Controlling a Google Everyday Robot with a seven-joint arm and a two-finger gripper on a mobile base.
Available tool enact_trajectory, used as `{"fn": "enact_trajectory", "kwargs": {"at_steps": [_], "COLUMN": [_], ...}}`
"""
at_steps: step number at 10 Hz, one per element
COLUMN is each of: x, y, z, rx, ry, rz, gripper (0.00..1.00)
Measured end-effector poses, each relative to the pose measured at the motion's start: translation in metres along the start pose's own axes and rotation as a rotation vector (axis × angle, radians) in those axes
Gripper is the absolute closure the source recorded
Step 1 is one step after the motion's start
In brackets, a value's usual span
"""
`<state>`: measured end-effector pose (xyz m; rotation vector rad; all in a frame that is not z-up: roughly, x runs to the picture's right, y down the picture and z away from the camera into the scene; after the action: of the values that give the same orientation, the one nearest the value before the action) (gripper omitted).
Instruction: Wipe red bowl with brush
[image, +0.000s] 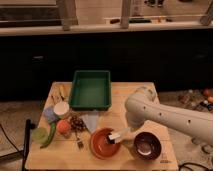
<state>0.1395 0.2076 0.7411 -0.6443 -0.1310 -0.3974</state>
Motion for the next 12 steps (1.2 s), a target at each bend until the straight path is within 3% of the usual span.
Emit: {"fn": "enact_trajectory", "kwargs": {"at_steps": [3,7,10,12], "x": [-0.004,-0.018,-0.049,-0.065], "y": [-0.001,-0.022,-0.039,-0.036], "z": [0.0,0.007,0.008,0.01], "rx": [0.009,0.031,0.035,0.026], "ry": [0.005,0.003,-0.001,0.002], "rz": [-0.036,-0.092,-0.183,-0.266], "gripper": [1.0,1.0,1.0,1.0]}}
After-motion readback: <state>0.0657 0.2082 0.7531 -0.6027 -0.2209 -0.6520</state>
